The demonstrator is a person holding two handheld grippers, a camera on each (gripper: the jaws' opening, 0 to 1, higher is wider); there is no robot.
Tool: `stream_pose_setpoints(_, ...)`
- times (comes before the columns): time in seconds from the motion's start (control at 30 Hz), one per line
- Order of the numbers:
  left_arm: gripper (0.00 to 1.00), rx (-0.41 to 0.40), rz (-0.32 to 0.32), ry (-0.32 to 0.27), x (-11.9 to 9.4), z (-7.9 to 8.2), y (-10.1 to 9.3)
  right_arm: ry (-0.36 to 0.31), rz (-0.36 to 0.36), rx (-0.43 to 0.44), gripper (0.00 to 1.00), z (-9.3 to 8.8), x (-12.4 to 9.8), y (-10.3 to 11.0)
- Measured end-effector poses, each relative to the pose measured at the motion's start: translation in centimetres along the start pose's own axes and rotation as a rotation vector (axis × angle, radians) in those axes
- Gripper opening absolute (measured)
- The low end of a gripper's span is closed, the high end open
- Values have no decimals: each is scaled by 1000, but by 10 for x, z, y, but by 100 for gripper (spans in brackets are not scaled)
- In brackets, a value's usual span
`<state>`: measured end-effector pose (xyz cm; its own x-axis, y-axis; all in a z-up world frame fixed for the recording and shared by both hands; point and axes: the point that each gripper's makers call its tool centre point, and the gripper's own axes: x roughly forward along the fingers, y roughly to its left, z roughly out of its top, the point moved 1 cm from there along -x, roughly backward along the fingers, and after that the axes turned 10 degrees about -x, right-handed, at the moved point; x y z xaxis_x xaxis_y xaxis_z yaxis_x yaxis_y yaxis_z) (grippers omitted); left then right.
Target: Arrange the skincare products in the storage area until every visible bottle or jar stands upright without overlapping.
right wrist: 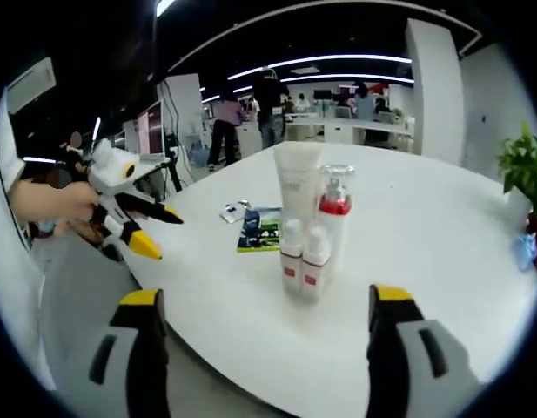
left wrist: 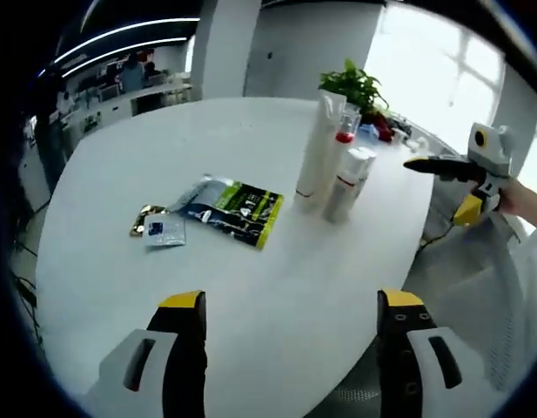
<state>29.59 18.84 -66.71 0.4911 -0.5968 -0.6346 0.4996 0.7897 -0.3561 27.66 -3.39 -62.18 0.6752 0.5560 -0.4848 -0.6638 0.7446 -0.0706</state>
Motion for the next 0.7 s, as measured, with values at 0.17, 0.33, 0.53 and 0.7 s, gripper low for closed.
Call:
stream_pose_setpoints(0.17, 83, -55, 26, -24, -14, -9, 4, 0, 10, -1, 97, 1, 0, 2)
stream_pose_setpoints(0.33, 87, -88, 52, -36, -24, -16, 8, -1, 17, -3, 97, 1, 0, 4)
stream_pose_setpoints(0.53, 90, -120, 77, -46, -33, -20, 9, -3, 23, -3, 97, 2, 0, 6)
stream_pose_setpoints(0.7, 93, -132, 83, -45, -35, -22, 6, -7, 18, 7, 97, 2, 0, 5)
